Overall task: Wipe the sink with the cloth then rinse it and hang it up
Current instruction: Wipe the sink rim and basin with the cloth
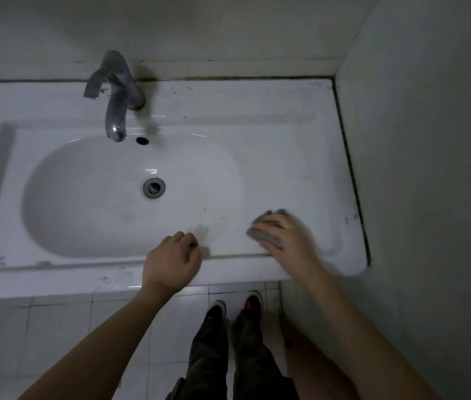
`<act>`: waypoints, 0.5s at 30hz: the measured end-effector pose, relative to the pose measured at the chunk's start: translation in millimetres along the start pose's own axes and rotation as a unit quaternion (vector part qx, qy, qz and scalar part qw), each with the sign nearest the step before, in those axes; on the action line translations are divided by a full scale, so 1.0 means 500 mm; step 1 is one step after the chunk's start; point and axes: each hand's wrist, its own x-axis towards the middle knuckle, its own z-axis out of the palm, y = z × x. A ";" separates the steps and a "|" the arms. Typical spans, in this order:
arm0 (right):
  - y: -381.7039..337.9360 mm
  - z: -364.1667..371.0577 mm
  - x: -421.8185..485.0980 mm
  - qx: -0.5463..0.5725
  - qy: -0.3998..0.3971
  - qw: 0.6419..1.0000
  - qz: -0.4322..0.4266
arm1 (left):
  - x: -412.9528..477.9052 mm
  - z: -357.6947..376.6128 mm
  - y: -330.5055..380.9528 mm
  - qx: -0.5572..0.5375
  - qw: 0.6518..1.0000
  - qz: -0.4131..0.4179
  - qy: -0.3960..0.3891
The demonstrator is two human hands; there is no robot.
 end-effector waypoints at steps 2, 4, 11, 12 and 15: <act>0.056 -0.064 -0.029 -0.039 0.069 0.996 0.033 | -0.001 0.003 -0.001 -0.003 1.000 0.002 0.002; 0.082 -0.081 -0.035 -0.076 0.102 0.991 0.035 | -0.001 0.005 -0.004 -0.005 1.000 0.004 0.005; 0.128 -0.081 0.138 -0.163 0.166 0.973 -0.001 | 0.001 0.006 -0.005 -0.006 1.000 0.016 0.013; 0.136 -0.091 0.186 -0.172 0.169 0.971 -0.001 | 0.001 0.007 -0.007 -0.004 1.000 0.016 0.016; 0.147 -0.105 0.322 -0.198 0.193 0.961 0.008 | 0.001 0.009 -0.008 -0.004 0.999 0.015 0.032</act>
